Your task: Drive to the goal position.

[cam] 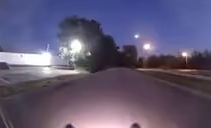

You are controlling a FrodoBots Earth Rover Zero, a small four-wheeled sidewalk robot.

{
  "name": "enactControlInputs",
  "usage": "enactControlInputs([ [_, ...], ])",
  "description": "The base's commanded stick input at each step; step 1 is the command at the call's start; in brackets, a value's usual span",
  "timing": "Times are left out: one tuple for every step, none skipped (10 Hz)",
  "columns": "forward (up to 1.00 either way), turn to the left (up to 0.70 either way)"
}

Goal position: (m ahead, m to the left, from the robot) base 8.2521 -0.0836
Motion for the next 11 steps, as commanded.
enactControlInputs([
  [1.00, -0.40],
  [1.00, -0.31],
  [1.00, 0.00],
  [1.00, 0.00],
  [1.00, 0.00],
  [1.00, 0.00],
  [1.00, 0.00],
  [1.00, 0.00],
  [1.00, 0.00],
  [1.00, 0.00],
  [1.00, 0.00],
])
